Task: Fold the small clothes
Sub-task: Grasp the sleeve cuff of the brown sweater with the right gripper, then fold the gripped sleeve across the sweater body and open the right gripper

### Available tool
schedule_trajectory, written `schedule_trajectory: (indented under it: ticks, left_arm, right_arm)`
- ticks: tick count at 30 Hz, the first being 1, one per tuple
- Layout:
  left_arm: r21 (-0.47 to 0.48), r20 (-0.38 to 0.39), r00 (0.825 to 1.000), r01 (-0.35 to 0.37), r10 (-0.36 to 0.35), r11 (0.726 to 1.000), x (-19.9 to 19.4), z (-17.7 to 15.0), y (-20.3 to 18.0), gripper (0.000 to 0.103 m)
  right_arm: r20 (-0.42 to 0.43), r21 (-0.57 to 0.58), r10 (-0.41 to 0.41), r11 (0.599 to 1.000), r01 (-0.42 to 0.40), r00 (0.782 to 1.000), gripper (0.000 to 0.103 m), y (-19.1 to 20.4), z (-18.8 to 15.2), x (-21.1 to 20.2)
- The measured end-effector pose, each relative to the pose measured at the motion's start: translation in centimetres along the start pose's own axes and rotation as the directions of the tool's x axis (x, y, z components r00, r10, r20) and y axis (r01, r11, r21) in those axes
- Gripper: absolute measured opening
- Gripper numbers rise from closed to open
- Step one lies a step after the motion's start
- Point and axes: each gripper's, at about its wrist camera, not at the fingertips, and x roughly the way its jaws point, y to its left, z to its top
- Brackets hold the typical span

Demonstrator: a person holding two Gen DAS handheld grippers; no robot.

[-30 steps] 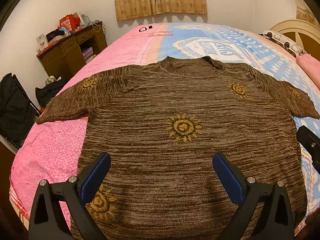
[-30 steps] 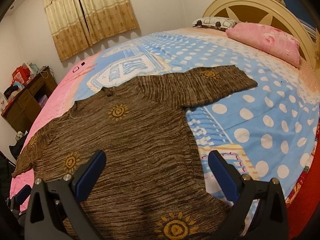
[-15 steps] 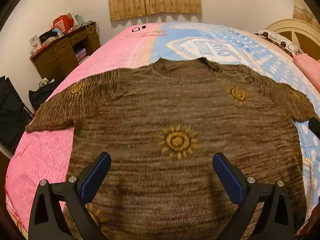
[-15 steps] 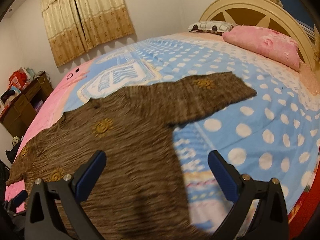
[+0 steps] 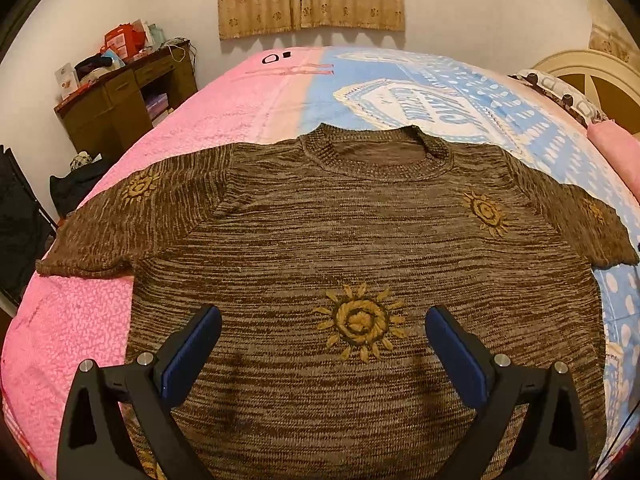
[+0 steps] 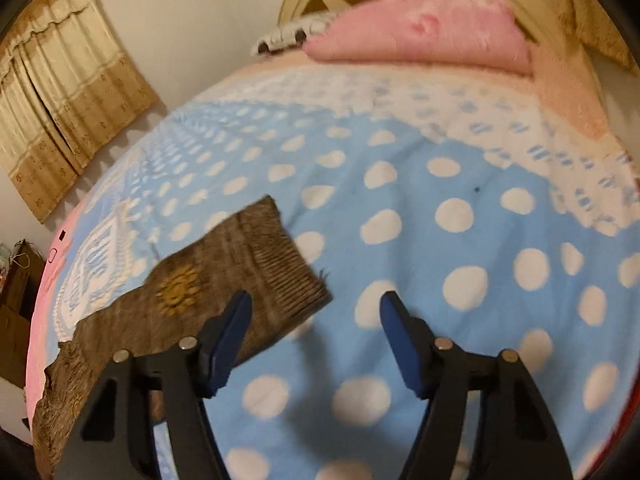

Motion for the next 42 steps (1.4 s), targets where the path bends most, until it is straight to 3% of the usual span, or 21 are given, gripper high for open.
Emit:
schedule_trajectory:
  ticks: [5, 9, 12, 15, 18, 19, 22, 27, 32, 35, 38, 40, 42]
  left_arm:
    - [0.024, -0.004, 1.0, 0.0, 0.0, 1.0, 0.3, -0.1, -0.5, 0.102]
    - [0.016, -0.011, 1.0, 0.002, -0.002, 1.0, 0.5, 0.0, -0.5, 0.102]
    - [0.006, -0.02, 1.0, 0.002, -0.002, 1.0, 0.8, -0.1, -0.3, 0.102]
    - [-0.004, -0.035, 0.999, 0.001, -0.001, 1.0, 1.2, -0.3, -0.1, 0.102]
    - [-0.013, -0.049, 0.999, 0.005, -0.006, 1.0, 1.4, -0.5, 0.1, 0.102]
    - [-0.015, -0.047, 0.999, 0.006, -0.006, 1.0, 1.3, -0.5, 0.2, 0.102]
    - [-0.021, -0.031, 1.0, 0.005, -0.005, 1.0, 0.7, -0.6, 0.6, 0.102]
    - [-0.055, -0.015, 1.0, 0.004, -0.005, 0.999, 0.1, -0.5, 1.9, 0.102]
    - [-0.095, -0.006, 1.0, 0.017, -0.018, 0.995, -0.2, -0.4, 2.9, 0.102]
    - [-0.108, 0.002, 1.0, 0.023, -0.023, 0.994, -0.5, -0.5, 3.3, 0.102]
    - [-0.118, 0.009, 1.0, 0.022, -0.021, 0.993, -0.7, -0.6, 3.9, 0.102]
    - [-0.128, 0.011, 1.0, 0.017, -0.015, 0.992, -0.8, -0.7, 4.5, 0.102]
    - [-0.142, 0.011, 1.0, 0.01, -0.009, 0.99, -0.8, -0.8, 5.3, 0.102]
  right_arm:
    - [0.011, -0.093, -0.054, 0.994, 0.054, 0.999, 0.058, 1.6, 0.4, 2.3]
    - [-0.004, -0.107, 0.009, 0.994, -0.009, 1.0, 0.058, 2.7, 1.5, 3.5]
    - [-0.003, -0.151, -0.014, 0.988, 0.014, 1.0, 0.057, 3.6, 2.1, 4.8]
    - [0.004, -0.247, -0.077, 0.966, 0.076, 0.997, 0.046, 4.6, 1.6, 5.1]
    - [0.005, -0.319, -0.085, 0.944, 0.082, 0.996, 0.031, 5.1, 1.4, 5.1]
    - [-0.003, -0.324, -0.079, 0.943, 0.073, 0.997, 0.023, 5.1, 1.6, 5.1]
    - [-0.041, -0.326, -0.054, 0.945, 0.037, 0.998, 0.013, 5.3, 2.0, 5.0]
    - [-0.046, -0.327, -0.001, 0.945, -0.014, 0.999, 0.012, 7.0, 2.5, 3.5]
    - [-0.014, -0.403, 0.109, 0.909, -0.105, 0.994, 0.012, 12.6, 1.9, -0.7]
    - [-0.034, -0.483, 0.225, 0.849, -0.213, 0.974, 0.012, 17.8, 0.0, -3.8]
    - [-0.117, -0.523, 0.344, 0.776, -0.352, 0.932, 0.012, 22.9, -3.6, -5.3]
    - [-0.203, -0.523, 0.412, 0.722, -0.454, 0.888, 0.012, 26.7, -6.9, -5.2]
    - [-0.249, -0.526, 0.44, 0.686, -0.502, 0.863, 0.012, 29.0, -9.6, -4.4]
